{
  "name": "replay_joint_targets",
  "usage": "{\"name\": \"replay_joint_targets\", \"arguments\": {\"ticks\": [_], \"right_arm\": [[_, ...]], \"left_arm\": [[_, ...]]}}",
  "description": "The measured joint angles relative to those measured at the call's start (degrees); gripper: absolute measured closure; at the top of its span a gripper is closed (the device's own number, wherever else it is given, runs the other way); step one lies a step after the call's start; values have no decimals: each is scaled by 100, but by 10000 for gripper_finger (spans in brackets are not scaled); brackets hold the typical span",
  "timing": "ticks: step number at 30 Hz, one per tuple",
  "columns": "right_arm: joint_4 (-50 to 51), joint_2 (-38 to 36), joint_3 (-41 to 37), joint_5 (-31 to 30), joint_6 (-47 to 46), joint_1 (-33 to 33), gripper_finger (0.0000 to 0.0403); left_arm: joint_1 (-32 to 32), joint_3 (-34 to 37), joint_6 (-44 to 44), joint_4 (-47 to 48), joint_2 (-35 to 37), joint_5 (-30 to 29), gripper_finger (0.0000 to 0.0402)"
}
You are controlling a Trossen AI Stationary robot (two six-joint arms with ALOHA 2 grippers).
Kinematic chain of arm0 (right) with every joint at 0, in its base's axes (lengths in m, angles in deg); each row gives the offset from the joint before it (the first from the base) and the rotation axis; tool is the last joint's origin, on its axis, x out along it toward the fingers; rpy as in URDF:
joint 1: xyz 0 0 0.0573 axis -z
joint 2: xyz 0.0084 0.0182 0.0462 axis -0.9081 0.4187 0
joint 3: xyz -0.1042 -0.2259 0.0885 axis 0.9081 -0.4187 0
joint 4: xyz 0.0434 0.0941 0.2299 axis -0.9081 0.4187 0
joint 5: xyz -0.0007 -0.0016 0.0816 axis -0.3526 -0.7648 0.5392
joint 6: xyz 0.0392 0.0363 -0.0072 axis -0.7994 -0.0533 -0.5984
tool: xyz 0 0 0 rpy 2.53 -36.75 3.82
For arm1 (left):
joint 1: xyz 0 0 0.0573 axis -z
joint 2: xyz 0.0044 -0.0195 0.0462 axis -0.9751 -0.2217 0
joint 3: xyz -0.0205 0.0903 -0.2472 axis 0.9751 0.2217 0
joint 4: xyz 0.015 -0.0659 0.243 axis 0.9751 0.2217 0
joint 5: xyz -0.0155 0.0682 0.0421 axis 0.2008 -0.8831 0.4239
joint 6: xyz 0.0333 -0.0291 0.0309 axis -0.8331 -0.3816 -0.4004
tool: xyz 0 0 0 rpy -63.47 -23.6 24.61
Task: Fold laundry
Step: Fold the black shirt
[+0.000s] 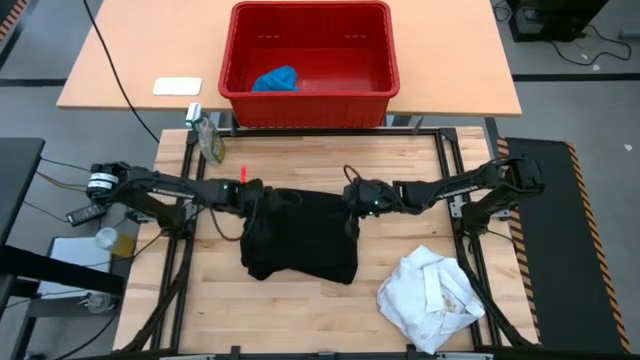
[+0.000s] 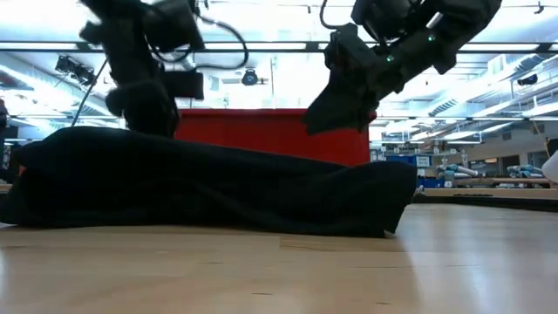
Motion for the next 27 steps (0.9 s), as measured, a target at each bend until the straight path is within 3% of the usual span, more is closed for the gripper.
{"name": "replay_joint_targets", "arguments": {"ticks": [4,10,18,21,25,27], "right_arm": [[-109,4,-139,108,178,150,222],[-316,383,-305,220,253,218,222],[-785,1478,-139,273,-70,217,222],[-818,1700,-149,419,-281,216,224],[-871,1759,-132,707,-368,151,232],[-867,1759,-132,717,-359,94,236]], "left_arm": [[-393,228,-250,-433,-28,169,242],[-587,428,-533,-589,-68,982,242],[-541,537,-486,-567,-70,996,251],[-541,537,-471,-548,-70,949,289],[-550,537,-87,-237,-70,702,383],[-546,537,94,-35,-70,595,393]]}}
